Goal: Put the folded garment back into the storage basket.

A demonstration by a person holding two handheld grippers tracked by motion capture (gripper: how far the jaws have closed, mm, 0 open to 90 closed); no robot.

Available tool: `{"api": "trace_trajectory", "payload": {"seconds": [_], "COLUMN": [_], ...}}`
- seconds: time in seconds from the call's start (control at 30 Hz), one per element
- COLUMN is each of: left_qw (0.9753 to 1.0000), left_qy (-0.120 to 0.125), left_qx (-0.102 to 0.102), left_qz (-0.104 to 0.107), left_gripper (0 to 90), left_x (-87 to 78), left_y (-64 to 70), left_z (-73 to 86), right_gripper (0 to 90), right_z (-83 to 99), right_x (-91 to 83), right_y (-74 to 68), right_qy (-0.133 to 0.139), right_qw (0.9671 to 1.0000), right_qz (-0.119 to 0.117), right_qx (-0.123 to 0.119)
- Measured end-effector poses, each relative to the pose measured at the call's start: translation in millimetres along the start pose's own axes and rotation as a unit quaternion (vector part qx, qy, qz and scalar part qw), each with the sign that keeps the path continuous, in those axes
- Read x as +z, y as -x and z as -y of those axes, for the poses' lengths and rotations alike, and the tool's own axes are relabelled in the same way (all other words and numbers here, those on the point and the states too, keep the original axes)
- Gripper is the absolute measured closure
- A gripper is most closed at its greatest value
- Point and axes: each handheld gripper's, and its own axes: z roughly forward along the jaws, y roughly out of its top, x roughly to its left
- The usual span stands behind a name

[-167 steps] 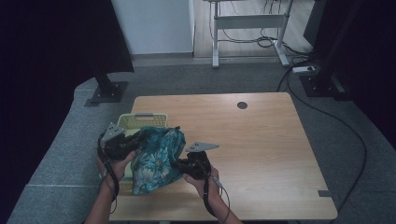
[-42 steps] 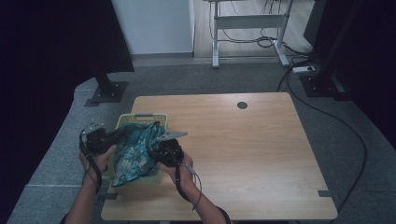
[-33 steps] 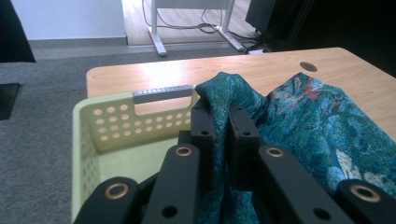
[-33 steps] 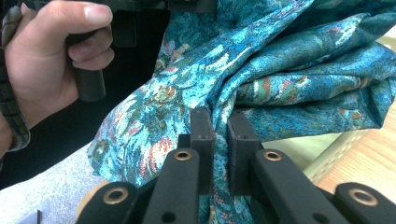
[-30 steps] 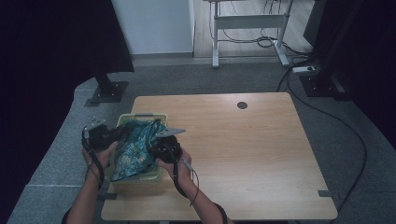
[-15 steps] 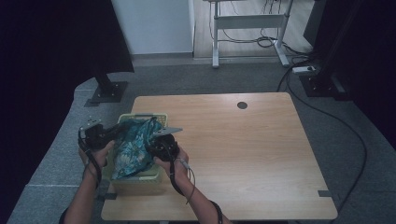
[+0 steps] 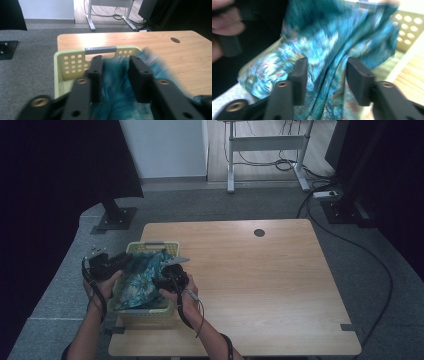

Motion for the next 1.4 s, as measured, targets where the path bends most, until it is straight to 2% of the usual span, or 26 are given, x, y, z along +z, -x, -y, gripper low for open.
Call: {"api": "trace_trajectory", "payload": {"seconds": [0.03,0.1,0.27,0.5,0.73,1.07,1.4], "left_qw": [1.0000,1.0000,1.0000,0.9998,0.9995,0.9994,0.9991], "left_qy": [-0.002,-0.004,-0.005,-0.016,-0.020,-0.022,-0.024], "left_qx": [0.001,0.002,0.006,-0.001,0.009,0.015,0.024], "left_qz": [-0.002,0.000,0.003,0.014,0.021,0.020,0.027], "left_gripper": [55.0,54.6,52.7,46.1,44.7,43.8,43.5], "left_x": [-0.6,-1.8,-5.8,-3.6,-0.3,-3.6,-7.2], "left_y": [1.3,3.9,14.6,31.5,48.1,58.0,69.9], "left_z": [0.3,0.4,1.4,7.4,15.5,23.2,31.0], "right_gripper": [47.4,43.5,39.7,38.4,38.1,37.6,37.4], "right_z": [1.8,4.1,6.6,15.0,23.7,33.4,38.7], "right_x": [-1.1,-4.0,-16.7,-40.3,-61.0,-74.9,-83.8], "right_y": [0.5,0.5,1.6,9.2,23.1,33.0,36.9], "right_qy": [-0.001,-0.003,0.000,0.002,0.010,0.009,0.002], "right_qw": [1.0000,1.0000,0.9999,0.9996,0.9993,0.9991,0.9989], "right_qz": [-0.003,-0.005,-0.015,-0.022,-0.027,-0.035,-0.036], "right_qx": [-0.003,-0.007,-0.007,-0.018,-0.022,-0.024,-0.030]}}
